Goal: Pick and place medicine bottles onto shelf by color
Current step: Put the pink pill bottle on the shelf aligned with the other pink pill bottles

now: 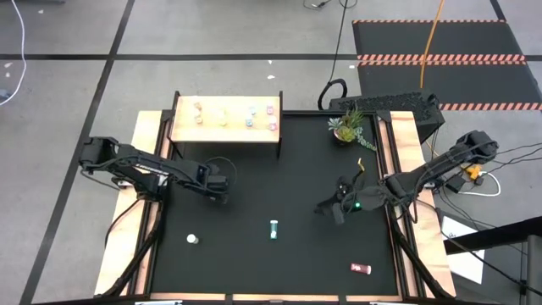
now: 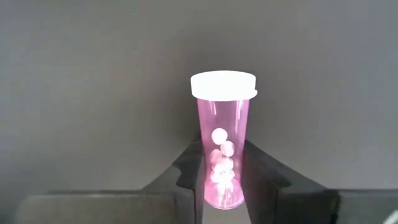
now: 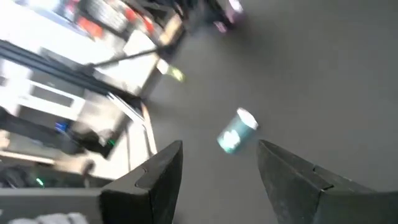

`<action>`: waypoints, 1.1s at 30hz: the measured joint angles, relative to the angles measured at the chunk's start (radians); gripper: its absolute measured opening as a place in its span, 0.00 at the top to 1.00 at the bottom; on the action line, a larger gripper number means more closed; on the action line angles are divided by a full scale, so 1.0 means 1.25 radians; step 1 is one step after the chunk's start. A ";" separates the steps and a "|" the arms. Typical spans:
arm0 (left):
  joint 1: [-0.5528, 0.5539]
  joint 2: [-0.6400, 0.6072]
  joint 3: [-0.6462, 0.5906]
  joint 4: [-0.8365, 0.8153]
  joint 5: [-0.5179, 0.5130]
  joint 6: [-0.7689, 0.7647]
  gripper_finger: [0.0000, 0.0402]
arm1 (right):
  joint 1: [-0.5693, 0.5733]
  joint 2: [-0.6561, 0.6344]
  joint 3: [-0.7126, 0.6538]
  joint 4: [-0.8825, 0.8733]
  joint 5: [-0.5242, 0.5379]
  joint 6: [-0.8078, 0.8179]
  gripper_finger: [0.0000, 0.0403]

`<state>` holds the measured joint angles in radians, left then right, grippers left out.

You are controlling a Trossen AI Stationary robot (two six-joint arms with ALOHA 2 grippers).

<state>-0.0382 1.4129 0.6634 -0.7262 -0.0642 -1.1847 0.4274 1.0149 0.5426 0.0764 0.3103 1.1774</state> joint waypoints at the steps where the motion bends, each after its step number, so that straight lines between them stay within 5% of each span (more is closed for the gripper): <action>1: -0.007 -0.005 0.002 0.010 -0.006 0.001 0.81 | -0.013 0.000 0.000 0.030 0.000 -0.019 0.51; 6: -0.063 -0.014 0.033 0.152 -0.011 0.055 0.74 | -0.067 0.000 0.000 0.201 0.000 -0.150 0.50; 11: -0.129 -0.014 0.055 0.465 -0.055 0.164 0.72 | -0.079 0.006 0.008 0.411 -0.022 -0.398 0.47; 17: -0.186 -0.014 0.110 0.756 -0.136 0.433 0.72 | -0.087 0.087 0.159 0.279 -0.074 -0.563 0.41; 25: -0.214 -0.015 0.211 0.783 -0.166 0.764 0.72 | -0.126 0.211 0.378 0.121 -0.088 -0.746 0.31; 33: -0.201 -0.015 0.251 0.782 -0.168 0.857 0.72 | -0.189 0.251 0.435 0.122 -0.241 -0.776 0.32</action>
<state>-0.2899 1.3945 0.9771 0.2508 -0.2737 -0.1137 0.1908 1.3291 1.0865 0.2287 0.0093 0.2076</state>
